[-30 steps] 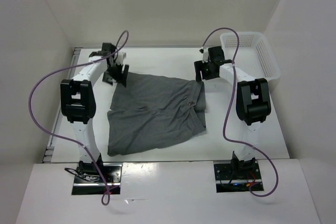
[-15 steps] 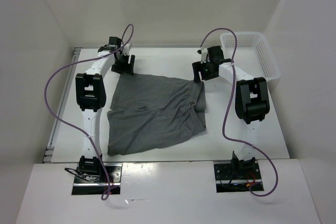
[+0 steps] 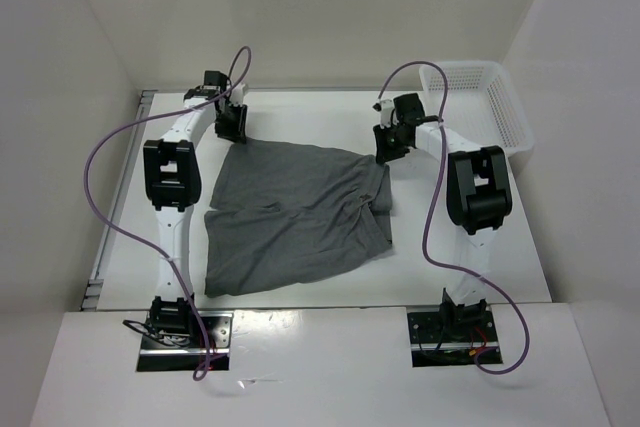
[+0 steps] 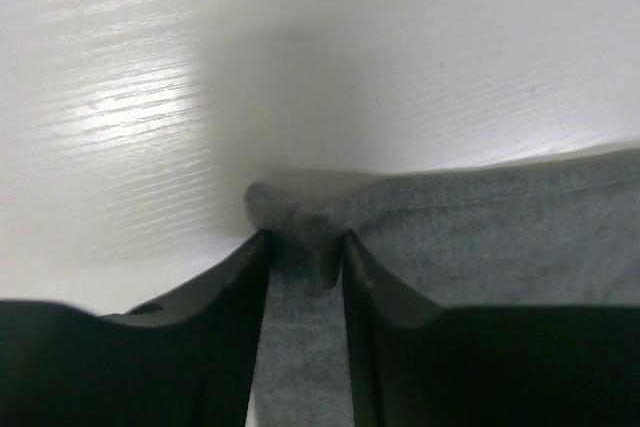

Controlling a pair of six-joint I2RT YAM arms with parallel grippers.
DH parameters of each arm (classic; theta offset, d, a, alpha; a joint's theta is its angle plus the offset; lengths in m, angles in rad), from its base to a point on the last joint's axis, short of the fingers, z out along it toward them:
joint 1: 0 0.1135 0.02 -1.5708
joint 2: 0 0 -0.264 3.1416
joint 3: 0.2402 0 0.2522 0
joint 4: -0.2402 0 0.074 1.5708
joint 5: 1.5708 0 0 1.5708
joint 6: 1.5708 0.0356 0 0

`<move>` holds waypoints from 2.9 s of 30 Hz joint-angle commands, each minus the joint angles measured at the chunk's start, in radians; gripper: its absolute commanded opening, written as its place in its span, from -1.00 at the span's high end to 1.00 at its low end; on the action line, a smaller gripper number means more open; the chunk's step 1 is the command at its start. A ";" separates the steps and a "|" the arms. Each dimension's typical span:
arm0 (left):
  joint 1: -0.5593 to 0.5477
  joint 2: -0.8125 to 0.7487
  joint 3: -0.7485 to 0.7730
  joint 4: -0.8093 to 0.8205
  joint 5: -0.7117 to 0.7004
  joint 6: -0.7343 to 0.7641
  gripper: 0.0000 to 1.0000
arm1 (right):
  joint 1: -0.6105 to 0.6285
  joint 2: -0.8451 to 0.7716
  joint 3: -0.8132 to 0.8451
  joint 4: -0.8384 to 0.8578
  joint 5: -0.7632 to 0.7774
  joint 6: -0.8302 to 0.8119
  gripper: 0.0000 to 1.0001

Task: Fold and stack the shorts
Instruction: Fold the shorts

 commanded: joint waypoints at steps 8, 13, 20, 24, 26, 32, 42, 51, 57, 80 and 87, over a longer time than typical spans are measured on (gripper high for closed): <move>-0.003 0.068 0.018 -0.057 0.100 0.001 1.00 | 0.008 0.032 0.023 -0.009 0.030 -0.003 -0.51; -0.003 0.036 0.018 -0.048 0.100 0.001 1.00 | 0.017 0.055 0.033 -0.018 -0.004 -0.041 -0.53; -0.003 -0.025 0.009 -0.025 0.067 0.001 1.00 | 0.035 0.090 0.074 0.025 0.034 -0.016 0.54; -0.003 -0.144 -0.043 0.034 -0.037 0.001 1.00 | 0.035 0.081 0.161 0.025 0.080 -0.026 1.00; 0.006 -0.245 -0.069 0.076 -0.076 0.001 1.00 | 0.035 0.052 0.220 0.025 0.113 -0.067 1.00; 0.039 -0.433 -0.089 0.004 -0.114 0.001 1.00 | 0.046 -0.054 0.280 -0.047 0.108 -0.183 1.00; -0.079 -0.841 -0.676 -0.079 -0.193 0.001 1.00 | 0.130 -0.293 0.059 -0.128 0.156 -0.407 1.00; -0.127 -1.185 -0.925 -0.237 -0.251 0.001 1.00 | 0.227 -0.566 -0.233 -0.185 0.240 -0.550 1.00; -0.127 -1.281 -0.903 -0.414 -0.174 0.001 1.00 | 0.239 -0.805 -0.340 -0.236 0.128 -0.638 1.00; -0.501 -1.275 -1.110 -0.577 -0.189 0.001 0.76 | 0.615 -0.837 -0.547 -0.710 0.185 -1.021 0.94; -0.512 -1.231 -1.110 -0.577 -0.180 0.001 0.04 | 0.624 -0.837 -0.544 -0.737 0.162 -1.058 -0.41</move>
